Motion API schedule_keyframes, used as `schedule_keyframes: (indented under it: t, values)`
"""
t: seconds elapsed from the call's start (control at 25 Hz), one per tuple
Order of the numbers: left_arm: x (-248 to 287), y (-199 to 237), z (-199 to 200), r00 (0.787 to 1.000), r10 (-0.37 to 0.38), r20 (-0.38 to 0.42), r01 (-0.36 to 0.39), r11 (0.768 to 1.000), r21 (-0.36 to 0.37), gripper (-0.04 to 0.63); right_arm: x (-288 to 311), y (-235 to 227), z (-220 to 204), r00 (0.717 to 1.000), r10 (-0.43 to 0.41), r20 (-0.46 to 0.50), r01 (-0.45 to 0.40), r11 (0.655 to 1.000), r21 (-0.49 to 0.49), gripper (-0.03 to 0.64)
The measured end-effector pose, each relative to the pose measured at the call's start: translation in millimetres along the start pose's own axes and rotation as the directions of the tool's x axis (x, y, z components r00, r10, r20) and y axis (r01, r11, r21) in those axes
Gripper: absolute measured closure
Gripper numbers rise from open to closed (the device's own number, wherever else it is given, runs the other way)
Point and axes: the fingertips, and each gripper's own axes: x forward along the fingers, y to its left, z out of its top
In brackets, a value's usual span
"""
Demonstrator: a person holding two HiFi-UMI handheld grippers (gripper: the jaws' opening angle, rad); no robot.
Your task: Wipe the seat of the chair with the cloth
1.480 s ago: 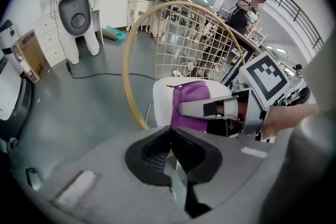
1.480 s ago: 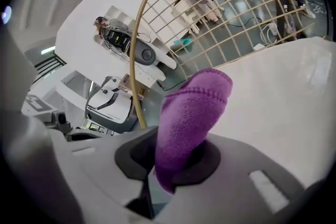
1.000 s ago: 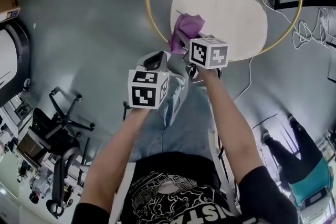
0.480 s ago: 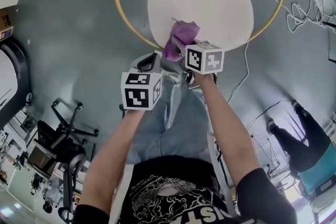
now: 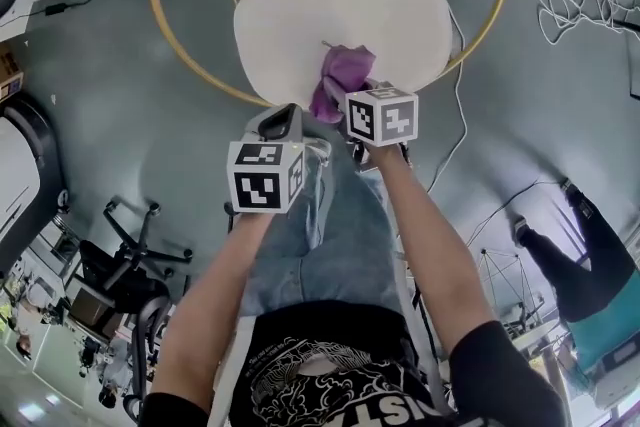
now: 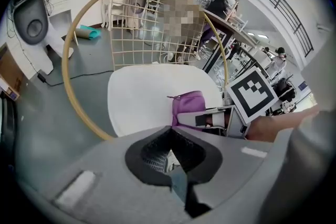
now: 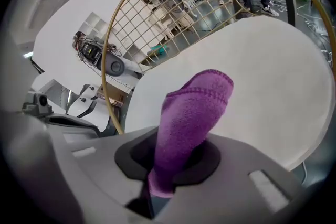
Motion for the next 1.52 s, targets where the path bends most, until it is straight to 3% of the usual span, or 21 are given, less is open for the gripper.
schedule_keyframes:
  t: [0.56, 0.96, 1.24, 1.52]
  values:
    - [33, -71, 36, 1.000, -0.023, -0.021, 0.024, 0.998, 0.054, 0.595, -69, -92, 26, 0.996, -0.084, 0.019, 0.084, 0.996, 0.002, 0.558]
    - [37, -106, 52, 0.999, -0.036, -0.016, 0.038, 0.996, 0.080, 0.595, -118, -134, 48, 0.987, -0.131, 0.096, 0.120, 0.987, 0.106, 0.558]
    - [20, -111, 78, 1.000, -0.018, 0.025, 0.016, 0.996, 0.083, 0.595, -131, -120, 62, 0.988, -0.106, 0.114, 0.093, 0.990, 0.108, 0.558]
    - [-25, -112, 106, 0.993, 0.007, 0.119, -0.014, 0.999, 0.052, 0.594, -153, -58, 85, 0.990, -0.026, 0.135, 0.025, 1.000, 0.003, 0.558]
